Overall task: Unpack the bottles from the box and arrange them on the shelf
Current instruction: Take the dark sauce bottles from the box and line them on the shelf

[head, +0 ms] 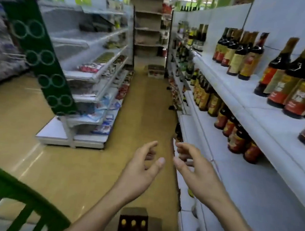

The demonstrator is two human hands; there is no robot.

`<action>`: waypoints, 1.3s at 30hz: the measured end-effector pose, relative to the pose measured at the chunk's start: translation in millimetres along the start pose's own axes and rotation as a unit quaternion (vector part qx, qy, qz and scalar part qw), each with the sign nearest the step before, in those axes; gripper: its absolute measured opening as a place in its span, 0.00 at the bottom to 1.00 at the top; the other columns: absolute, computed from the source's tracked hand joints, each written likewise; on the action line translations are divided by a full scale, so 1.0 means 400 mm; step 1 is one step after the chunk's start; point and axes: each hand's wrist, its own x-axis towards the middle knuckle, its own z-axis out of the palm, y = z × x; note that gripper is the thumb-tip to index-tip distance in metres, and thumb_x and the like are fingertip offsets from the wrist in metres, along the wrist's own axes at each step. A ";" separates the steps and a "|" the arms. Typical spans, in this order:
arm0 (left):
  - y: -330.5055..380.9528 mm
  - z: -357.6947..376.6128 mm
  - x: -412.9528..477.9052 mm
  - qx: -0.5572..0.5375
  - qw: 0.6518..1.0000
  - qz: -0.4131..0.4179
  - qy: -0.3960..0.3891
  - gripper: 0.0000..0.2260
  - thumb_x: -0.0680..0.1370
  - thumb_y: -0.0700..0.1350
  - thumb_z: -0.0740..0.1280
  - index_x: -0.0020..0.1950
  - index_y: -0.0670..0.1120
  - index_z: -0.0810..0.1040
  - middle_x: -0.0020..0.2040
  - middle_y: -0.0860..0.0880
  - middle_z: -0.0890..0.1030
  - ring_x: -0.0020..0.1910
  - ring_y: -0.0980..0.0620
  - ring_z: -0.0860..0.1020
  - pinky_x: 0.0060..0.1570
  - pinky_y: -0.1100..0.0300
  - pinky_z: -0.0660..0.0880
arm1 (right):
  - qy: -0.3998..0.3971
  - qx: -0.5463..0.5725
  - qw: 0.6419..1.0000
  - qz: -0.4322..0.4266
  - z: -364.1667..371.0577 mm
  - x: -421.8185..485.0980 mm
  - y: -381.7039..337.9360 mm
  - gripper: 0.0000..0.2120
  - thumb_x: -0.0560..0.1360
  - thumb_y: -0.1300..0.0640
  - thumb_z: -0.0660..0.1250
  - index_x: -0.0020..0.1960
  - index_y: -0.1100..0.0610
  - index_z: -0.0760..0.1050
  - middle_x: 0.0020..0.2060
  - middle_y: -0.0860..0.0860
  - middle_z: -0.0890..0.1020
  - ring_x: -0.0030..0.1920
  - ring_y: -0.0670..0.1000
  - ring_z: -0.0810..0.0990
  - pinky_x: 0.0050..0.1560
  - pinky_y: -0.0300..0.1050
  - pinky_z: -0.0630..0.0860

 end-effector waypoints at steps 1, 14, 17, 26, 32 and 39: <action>-0.012 -0.001 -0.002 0.004 1.000 -0.017 0.015 0.23 0.81 0.54 0.66 0.76 0.58 0.66 0.66 0.56 0.75 0.64 0.63 0.74 0.50 0.76 0.73 | -0.016 0.003 1.000 -0.012 0.016 0.016 0.013 0.18 0.80 0.44 0.65 0.70 0.38 0.69 0.62 0.37 0.76 0.61 0.38 0.76 0.61 0.45 0.78; -0.207 0.029 -0.050 0.006 0.986 -0.143 0.082 0.24 0.81 0.55 0.66 0.76 0.60 0.66 0.66 0.58 0.74 0.62 0.64 0.73 0.49 0.73 0.72 | -0.164 0.040 0.986 -0.006 0.212 0.071 0.127 0.17 0.80 0.43 0.64 0.67 0.34 0.65 0.61 0.37 0.76 0.60 0.36 0.75 0.60 0.41 0.77; -0.284 0.046 -0.054 0.005 0.984 -0.163 0.068 0.24 0.81 0.55 0.66 0.76 0.60 0.65 0.66 0.58 0.73 0.62 0.63 0.73 0.48 0.73 0.71 | -0.173 0.026 0.984 0.019 0.265 0.061 0.171 0.20 0.80 0.44 0.65 0.71 0.39 0.68 0.61 0.39 0.76 0.60 0.38 0.75 0.60 0.42 0.78; -0.564 0.101 -0.086 0.012 0.972 -0.234 0.011 0.22 0.81 0.54 0.66 0.75 0.57 0.68 0.63 0.57 0.76 0.59 0.64 0.75 0.47 0.75 0.73 | -0.209 0.020 0.971 0.118 0.470 0.001 0.347 0.20 0.81 0.45 0.65 0.72 0.43 0.69 0.62 0.41 0.77 0.59 0.39 0.76 0.60 0.44 0.79; -0.811 0.161 -0.099 -0.013 0.962 -0.272 -0.001 0.21 0.82 0.50 0.67 0.75 0.54 0.69 0.62 0.54 0.77 0.61 0.59 0.76 0.58 0.61 0.77 | -0.235 0.052 0.954 0.178 0.649 -0.055 0.530 0.17 0.81 0.47 0.66 0.68 0.39 0.68 0.61 0.42 0.77 0.60 0.40 0.77 0.54 0.36 0.77; -1.089 0.266 -0.140 -0.031 0.957 -0.287 -0.017 0.18 0.83 0.50 0.65 0.73 0.57 0.69 0.60 0.55 0.77 0.56 0.62 0.78 0.45 0.75 0.76 | -0.254 0.044 0.946 0.197 0.865 -0.126 0.762 0.20 0.82 0.49 0.65 0.73 0.45 0.68 0.61 0.44 0.76 0.60 0.41 0.76 0.59 0.43 0.78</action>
